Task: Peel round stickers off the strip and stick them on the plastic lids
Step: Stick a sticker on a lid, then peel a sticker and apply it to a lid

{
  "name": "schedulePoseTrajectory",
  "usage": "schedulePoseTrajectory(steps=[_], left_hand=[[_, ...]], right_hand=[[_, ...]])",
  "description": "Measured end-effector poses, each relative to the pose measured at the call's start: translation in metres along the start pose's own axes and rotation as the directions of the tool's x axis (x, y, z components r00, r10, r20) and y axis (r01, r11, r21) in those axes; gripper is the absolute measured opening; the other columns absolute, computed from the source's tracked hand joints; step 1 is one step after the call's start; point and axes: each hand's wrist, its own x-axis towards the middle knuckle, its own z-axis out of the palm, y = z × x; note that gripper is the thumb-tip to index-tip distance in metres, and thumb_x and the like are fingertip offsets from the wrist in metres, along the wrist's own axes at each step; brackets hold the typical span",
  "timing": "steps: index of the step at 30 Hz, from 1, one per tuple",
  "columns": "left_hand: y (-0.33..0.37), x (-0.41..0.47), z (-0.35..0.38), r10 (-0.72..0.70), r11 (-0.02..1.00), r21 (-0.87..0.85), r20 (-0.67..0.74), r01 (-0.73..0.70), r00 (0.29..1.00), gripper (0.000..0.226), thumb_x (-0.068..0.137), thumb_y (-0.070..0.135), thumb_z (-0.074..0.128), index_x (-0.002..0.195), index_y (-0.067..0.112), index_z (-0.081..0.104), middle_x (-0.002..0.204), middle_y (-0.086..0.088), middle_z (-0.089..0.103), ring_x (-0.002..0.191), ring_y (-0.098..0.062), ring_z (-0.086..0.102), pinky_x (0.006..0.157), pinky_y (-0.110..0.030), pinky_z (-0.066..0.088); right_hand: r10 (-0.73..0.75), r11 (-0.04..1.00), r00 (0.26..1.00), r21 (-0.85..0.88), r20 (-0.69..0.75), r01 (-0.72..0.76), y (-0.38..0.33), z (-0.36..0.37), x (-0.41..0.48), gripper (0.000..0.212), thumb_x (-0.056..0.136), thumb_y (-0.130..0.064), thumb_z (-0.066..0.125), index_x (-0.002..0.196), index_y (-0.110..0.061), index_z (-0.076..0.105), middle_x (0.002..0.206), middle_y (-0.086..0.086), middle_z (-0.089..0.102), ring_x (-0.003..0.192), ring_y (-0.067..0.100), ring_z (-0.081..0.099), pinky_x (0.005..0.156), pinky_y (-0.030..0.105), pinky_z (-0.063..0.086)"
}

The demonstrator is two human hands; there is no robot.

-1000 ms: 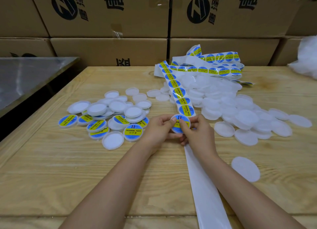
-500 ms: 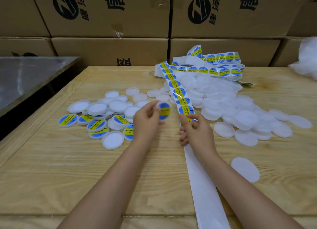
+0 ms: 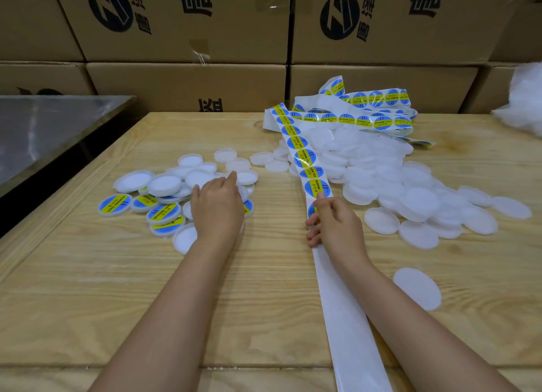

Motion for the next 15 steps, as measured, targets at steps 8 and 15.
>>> schedulePoseTrajectory(steps=[8,15], left_hand=[[0.006,-0.005,-0.001,0.028,1.000,0.014,-0.022,-0.028,0.999,0.034,0.095,0.025,0.045,0.124,0.013,0.057,0.136,-0.008,0.051,0.129,-0.023,0.041,0.113,-0.044,0.002],[0.056,-0.016,-0.012,0.355,0.881,-0.240,-0.235,-0.408,0.905,0.021,0.076,0.006,0.057,0.091,0.005,0.071,0.101,-0.011,0.070,0.101,-0.027,0.065,0.106,-0.055,0.028]], right_hand=[[-0.006,0.998,1.000,-0.059,0.000,0.006,0.000,0.000,0.000,0.024,0.095,-0.027,0.049,0.085,-0.007,0.058,0.065,0.003,0.060,0.045,0.016,0.052,0.043,0.025,0.046],[-0.072,0.982,0.997,-0.174,0.022,0.074,0.004,0.002,0.000,0.015,0.090,-0.018,0.053,0.078,-0.014,0.060,0.063,0.002,0.062,0.044,0.010,0.053,0.046,0.022,0.047]])
